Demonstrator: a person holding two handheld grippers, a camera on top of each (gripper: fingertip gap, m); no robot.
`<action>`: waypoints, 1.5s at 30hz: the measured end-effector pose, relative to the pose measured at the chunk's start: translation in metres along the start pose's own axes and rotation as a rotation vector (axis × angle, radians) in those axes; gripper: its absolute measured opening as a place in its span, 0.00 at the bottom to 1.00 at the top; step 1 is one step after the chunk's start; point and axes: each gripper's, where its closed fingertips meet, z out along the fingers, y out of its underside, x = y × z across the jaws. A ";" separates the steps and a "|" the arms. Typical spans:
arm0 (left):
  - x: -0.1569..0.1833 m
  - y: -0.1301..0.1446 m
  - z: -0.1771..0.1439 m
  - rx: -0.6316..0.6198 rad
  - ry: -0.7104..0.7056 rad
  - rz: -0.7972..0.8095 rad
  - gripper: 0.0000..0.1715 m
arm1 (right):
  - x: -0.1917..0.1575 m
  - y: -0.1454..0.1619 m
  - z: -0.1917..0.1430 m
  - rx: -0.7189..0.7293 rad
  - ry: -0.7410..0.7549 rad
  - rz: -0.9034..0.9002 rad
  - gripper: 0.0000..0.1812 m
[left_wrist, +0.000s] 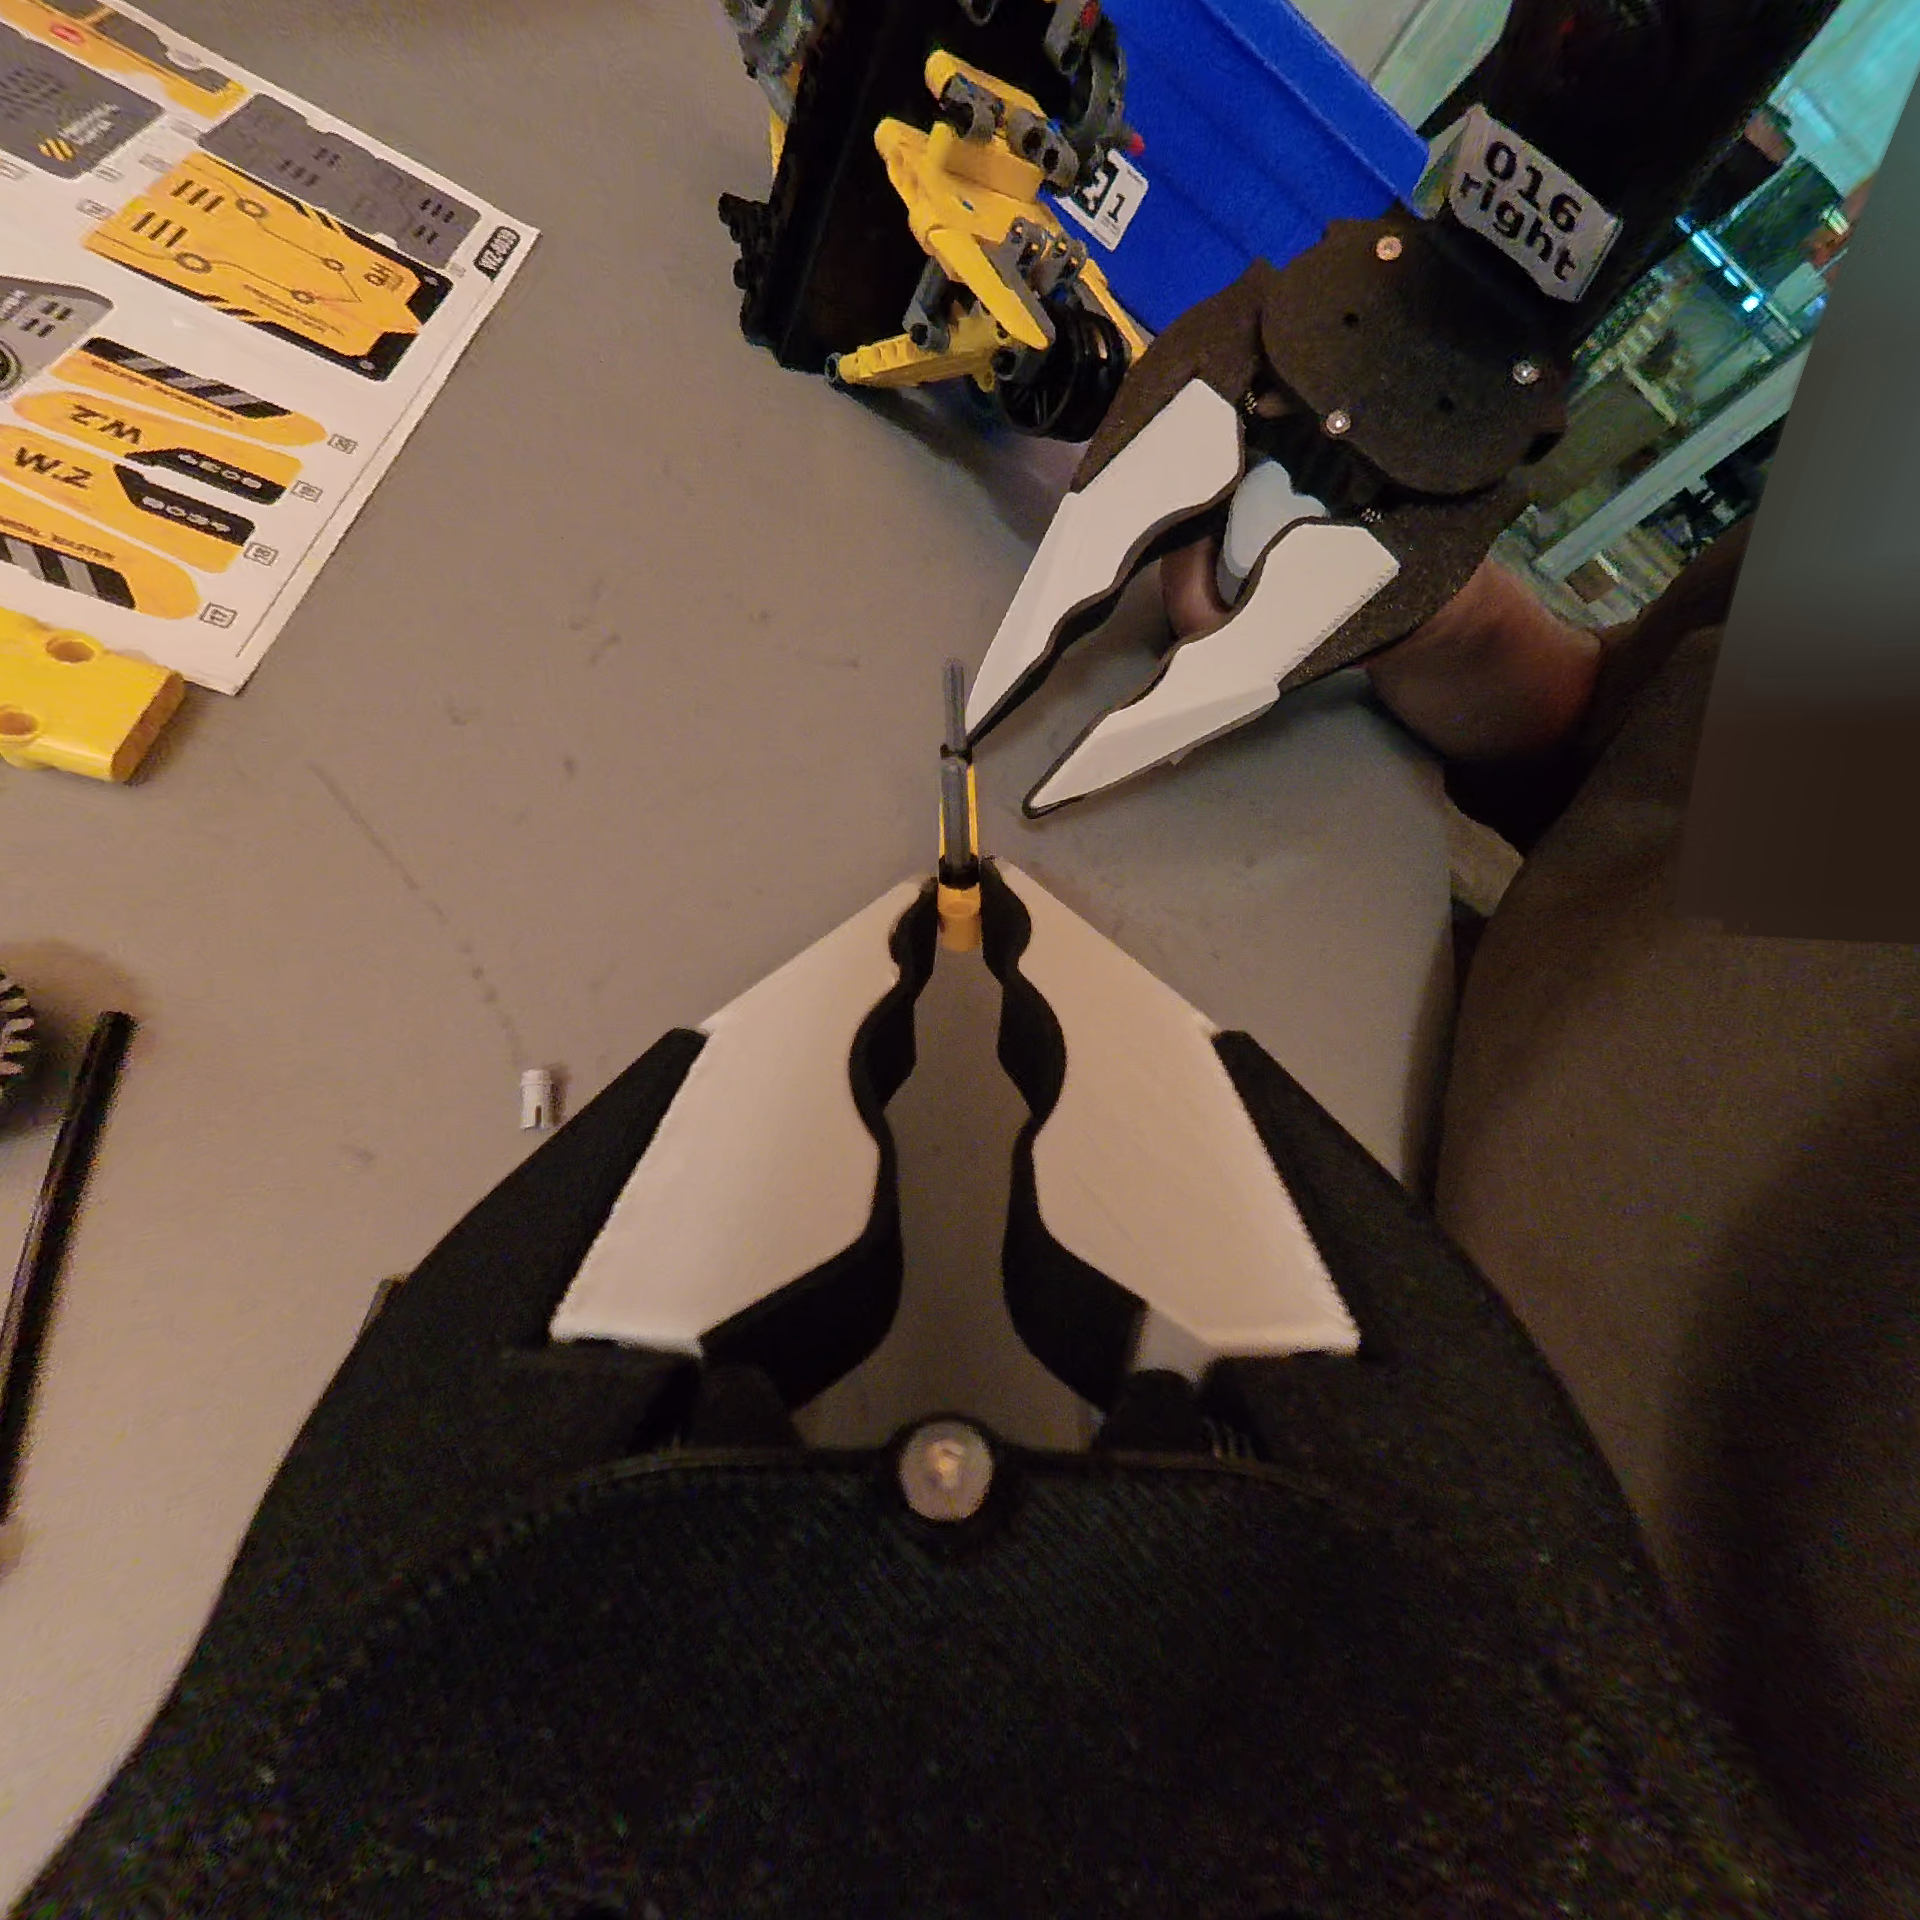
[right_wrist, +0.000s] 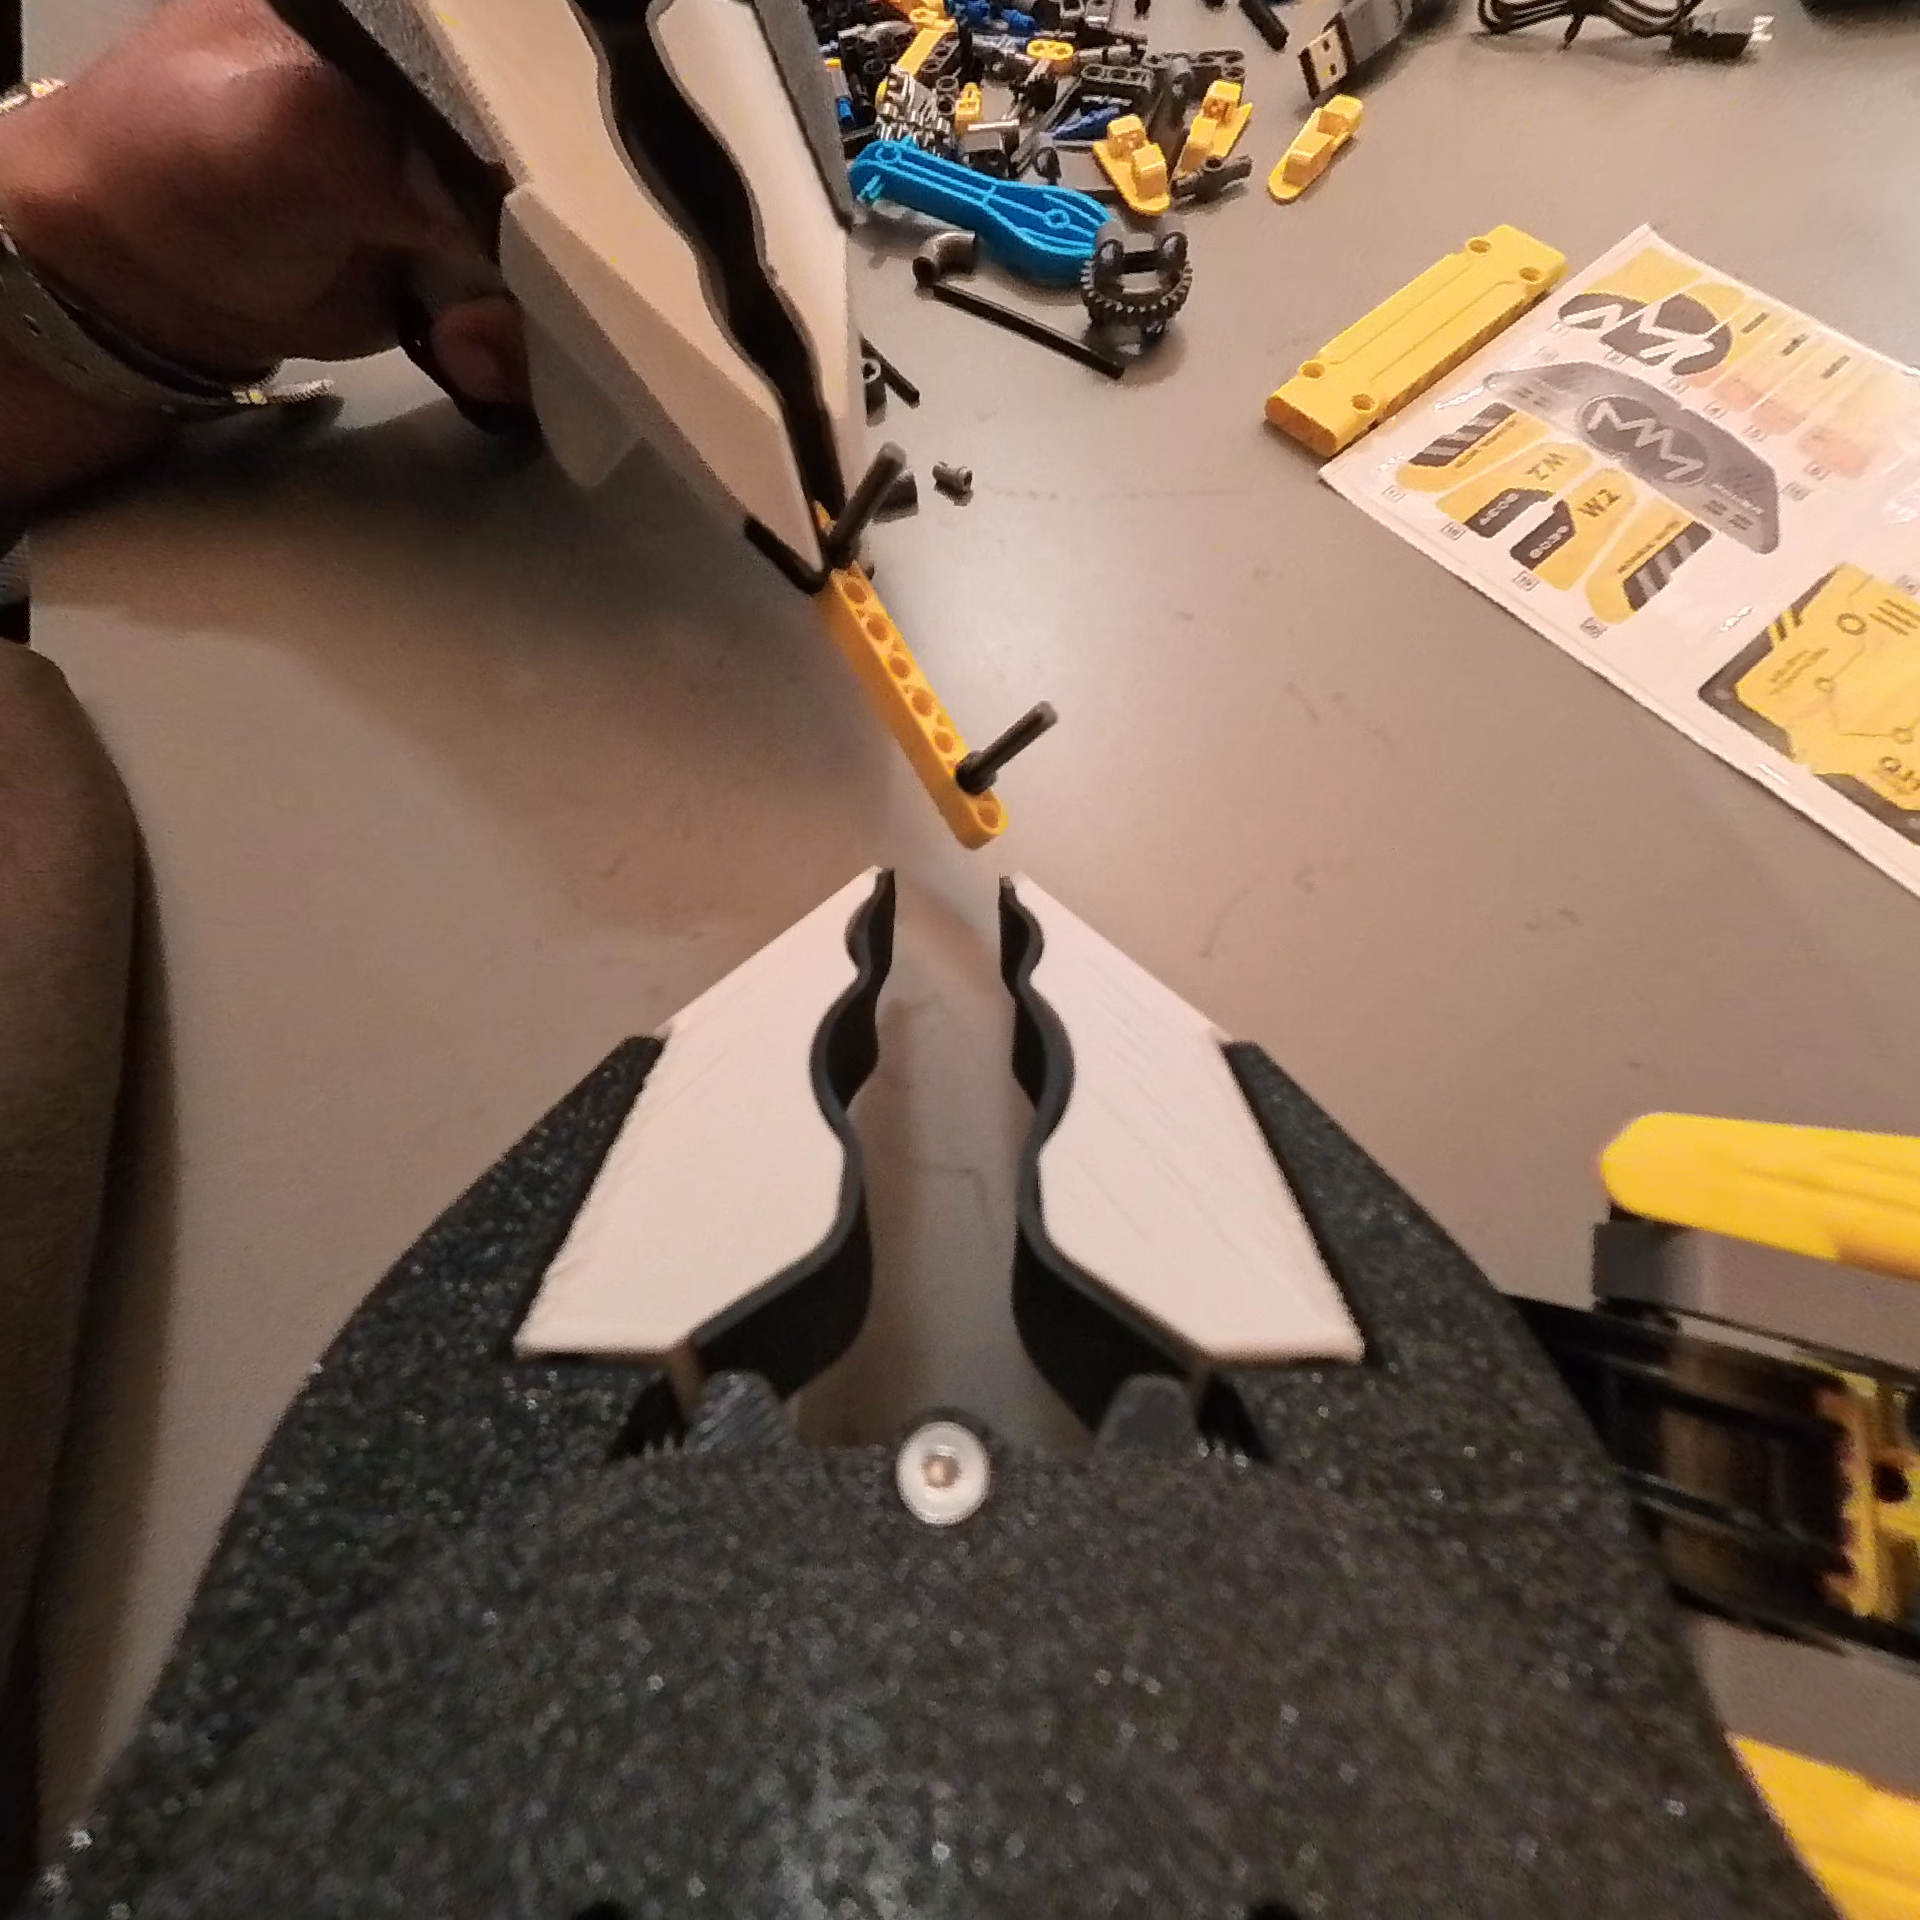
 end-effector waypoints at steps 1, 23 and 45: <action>0.000 0.000 0.000 0.004 0.003 -0.006 0.04 | 0.000 0.000 0.000 0.001 0.002 -0.003 0.11; 0.001 -0.005 -0.004 0.043 0.049 -0.072 0.04 | 0.002 -0.007 -0.003 0.035 0.044 -0.058 0.11; 0.004 -0.001 0.004 -0.012 -0.044 0.116 0.04 | 0.003 -0.014 -0.008 0.079 0.037 -0.036 0.13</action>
